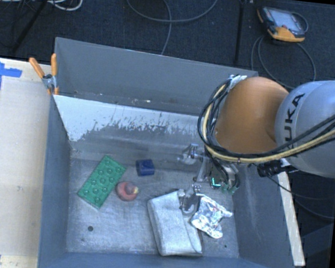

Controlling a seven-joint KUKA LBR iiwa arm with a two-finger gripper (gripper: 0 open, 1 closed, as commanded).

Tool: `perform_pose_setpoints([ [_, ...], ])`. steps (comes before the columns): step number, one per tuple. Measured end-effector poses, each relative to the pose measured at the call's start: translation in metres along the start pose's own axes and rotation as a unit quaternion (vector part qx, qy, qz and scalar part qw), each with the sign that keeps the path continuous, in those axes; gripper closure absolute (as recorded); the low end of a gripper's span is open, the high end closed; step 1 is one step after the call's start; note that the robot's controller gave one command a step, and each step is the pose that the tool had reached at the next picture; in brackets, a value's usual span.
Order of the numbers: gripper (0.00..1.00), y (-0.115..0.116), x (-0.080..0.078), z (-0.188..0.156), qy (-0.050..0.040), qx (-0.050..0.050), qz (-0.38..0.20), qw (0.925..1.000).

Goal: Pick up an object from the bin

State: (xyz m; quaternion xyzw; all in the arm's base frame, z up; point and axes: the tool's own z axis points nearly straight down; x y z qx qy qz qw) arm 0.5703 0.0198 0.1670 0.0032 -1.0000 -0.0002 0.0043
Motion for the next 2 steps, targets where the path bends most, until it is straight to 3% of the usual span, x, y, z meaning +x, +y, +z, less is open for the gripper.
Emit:
perform_pose_setpoints([
  [1, 0.0, -0.072, 0.012, 0.094, -0.0046, -0.003, 0.102, 0.9948],
  [2, 0.0, -0.079, -0.019, 0.093, -0.0005, -0.003, 0.104, 0.9945],
])
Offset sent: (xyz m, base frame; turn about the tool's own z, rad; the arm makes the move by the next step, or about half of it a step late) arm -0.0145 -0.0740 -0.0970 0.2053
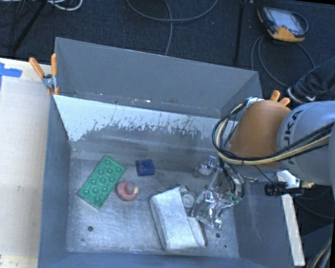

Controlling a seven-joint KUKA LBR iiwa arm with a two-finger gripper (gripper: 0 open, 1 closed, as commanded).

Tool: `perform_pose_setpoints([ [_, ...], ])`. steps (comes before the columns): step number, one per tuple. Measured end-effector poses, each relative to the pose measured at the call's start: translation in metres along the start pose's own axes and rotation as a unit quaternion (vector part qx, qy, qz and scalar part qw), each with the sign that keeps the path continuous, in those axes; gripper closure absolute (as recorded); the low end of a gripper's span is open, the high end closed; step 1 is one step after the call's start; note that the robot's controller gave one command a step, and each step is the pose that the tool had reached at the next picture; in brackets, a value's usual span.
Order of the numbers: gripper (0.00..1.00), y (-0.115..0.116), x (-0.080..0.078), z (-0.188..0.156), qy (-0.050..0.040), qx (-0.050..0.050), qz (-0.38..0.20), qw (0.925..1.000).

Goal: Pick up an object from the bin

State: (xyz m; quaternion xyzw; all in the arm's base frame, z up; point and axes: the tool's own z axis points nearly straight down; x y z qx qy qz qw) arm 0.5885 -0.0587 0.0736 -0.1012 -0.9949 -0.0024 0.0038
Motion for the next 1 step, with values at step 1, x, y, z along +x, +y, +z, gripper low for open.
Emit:
perform_pose_setpoints([
  [1, 0.0, -0.0396, 0.0133, -0.0023, -0.0046, -0.001, 0.165, 0.9863],
])
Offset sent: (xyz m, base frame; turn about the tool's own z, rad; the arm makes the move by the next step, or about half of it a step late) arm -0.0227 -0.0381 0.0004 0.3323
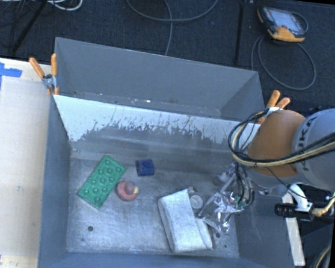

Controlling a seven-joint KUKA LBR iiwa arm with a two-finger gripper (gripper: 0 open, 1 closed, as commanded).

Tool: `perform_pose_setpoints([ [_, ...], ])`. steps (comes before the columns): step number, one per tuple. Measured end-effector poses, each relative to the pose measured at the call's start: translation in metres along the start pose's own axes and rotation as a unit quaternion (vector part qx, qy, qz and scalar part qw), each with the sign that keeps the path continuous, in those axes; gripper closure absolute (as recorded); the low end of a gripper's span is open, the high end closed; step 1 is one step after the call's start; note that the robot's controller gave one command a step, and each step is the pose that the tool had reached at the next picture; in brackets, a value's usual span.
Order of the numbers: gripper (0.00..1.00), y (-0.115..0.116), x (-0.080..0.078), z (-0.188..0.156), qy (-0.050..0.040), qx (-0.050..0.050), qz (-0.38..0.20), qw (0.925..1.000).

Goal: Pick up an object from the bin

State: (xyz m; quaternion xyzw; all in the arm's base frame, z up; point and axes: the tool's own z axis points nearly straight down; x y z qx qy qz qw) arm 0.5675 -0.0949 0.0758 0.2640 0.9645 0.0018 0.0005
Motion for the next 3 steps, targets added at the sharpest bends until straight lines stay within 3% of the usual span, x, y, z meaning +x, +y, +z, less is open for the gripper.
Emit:
perform_pose_setpoints([
  [1, 0.0, -0.036, 0.014, 0.0, 0.0018, 0.001, 0.121, 0.9926],
  [2, 0.0, -0.054, 0.043, 0.0, -0.0009, -0.006, 0.268, 0.9635],
  [3, 0.0, -0.065, 0.059, 0.0, -0.0017, 0.001, 0.158, 0.9874],
])
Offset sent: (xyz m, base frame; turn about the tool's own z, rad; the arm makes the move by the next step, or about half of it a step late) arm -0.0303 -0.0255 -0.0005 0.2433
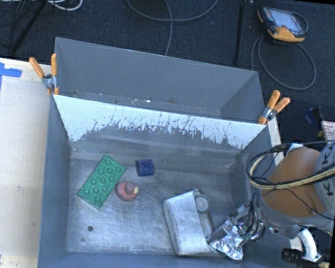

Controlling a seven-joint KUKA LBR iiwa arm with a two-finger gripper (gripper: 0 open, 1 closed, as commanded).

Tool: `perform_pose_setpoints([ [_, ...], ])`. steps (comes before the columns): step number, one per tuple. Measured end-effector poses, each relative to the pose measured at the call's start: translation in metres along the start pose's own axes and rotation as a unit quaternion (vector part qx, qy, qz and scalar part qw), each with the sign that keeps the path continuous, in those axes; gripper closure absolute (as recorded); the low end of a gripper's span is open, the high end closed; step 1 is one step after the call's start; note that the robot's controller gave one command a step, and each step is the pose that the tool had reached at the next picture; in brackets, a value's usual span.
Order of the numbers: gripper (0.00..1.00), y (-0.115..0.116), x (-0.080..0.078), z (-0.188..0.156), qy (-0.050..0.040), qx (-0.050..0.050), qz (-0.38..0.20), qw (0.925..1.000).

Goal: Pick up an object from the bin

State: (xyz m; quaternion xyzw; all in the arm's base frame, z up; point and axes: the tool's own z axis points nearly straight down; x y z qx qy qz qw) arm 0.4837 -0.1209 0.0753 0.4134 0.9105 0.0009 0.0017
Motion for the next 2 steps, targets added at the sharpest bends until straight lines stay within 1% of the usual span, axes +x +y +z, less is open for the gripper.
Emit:
perform_pose_setpoints([
  [1, 1.0, 0.001, 0.002, -0.002, 0.0046, 0.0, 0.0, 1.0],
  [2, 1.0, 0.0, -0.01, -0.135, -0.0007, 0.0, -0.177, 0.9843],
])
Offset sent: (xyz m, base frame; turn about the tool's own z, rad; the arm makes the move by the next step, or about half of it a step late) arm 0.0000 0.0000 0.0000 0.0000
